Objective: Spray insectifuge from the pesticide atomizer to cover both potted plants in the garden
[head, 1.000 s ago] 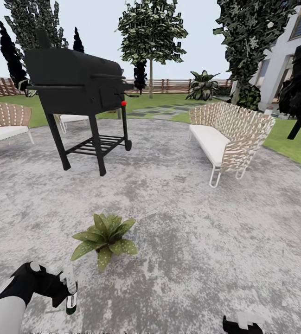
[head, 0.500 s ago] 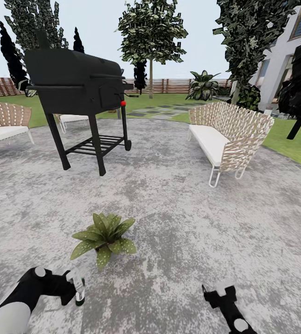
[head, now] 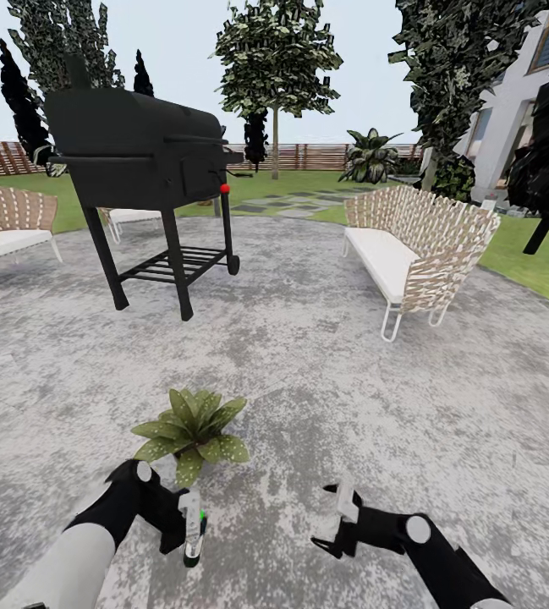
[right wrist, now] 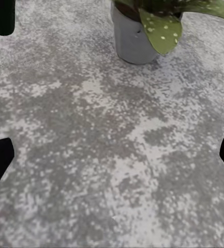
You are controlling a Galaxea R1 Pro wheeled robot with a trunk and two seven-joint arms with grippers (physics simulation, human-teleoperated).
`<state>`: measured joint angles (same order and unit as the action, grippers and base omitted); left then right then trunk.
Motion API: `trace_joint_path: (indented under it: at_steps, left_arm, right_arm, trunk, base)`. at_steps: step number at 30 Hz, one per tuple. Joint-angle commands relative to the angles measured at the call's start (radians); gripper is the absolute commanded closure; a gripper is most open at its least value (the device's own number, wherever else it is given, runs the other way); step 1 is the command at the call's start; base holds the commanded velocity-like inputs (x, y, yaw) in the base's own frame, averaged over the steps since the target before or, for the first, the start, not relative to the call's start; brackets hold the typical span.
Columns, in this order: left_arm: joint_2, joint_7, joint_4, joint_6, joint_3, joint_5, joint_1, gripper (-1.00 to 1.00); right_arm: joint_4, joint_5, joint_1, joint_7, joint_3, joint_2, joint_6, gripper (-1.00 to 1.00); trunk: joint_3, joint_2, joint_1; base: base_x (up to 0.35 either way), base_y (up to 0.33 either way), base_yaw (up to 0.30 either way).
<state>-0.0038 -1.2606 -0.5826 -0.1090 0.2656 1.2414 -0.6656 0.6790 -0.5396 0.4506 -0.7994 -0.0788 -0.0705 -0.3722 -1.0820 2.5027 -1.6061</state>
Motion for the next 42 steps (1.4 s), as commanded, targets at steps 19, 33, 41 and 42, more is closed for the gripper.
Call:
trace_joint_path:
  at_steps: [19,33,41,42]
  left_arm:
    - [-0.018,0.037,0.0,-0.074,-0.075,-0.001,0.012,1.0]
    - [-0.142,0.047,-0.004,-0.07,-0.074,-0.003,0.01,1.0]
    - [-0.171,0.085,0.013,-0.07,-0.075,-0.064,0.013,1.0]
    - [-0.171,0.085,0.018,-0.07,-0.075,-0.065,0.013,1.0]
  right_arm:
    - [0.05,-0.017,0.005,-0.112,-0.007,0.141,-0.004,1.0]
    - [0.051,-0.017,0.007,-0.11,-0.007,0.141,-0.005,1.0]
    - [0.051,-0.017,0.007,-0.11,-0.007,0.141,-0.004,1.0]
    - [0.053,-0.017,0.007,-0.11,-0.007,0.141,-0.005,1.0]
  trunk:
    - [-0.001,0.0,0.0]
    - [-0.001,0.0,0.0]
    - [-0.001,0.0,0.0]
    - [-0.001,0.0,0.0]
  base:
    - [0.0,0.0,0.0]
    - [0.0,0.0,0.0]
    - [0.0,0.0,0.0]
    - [0.0,0.0,0.0]
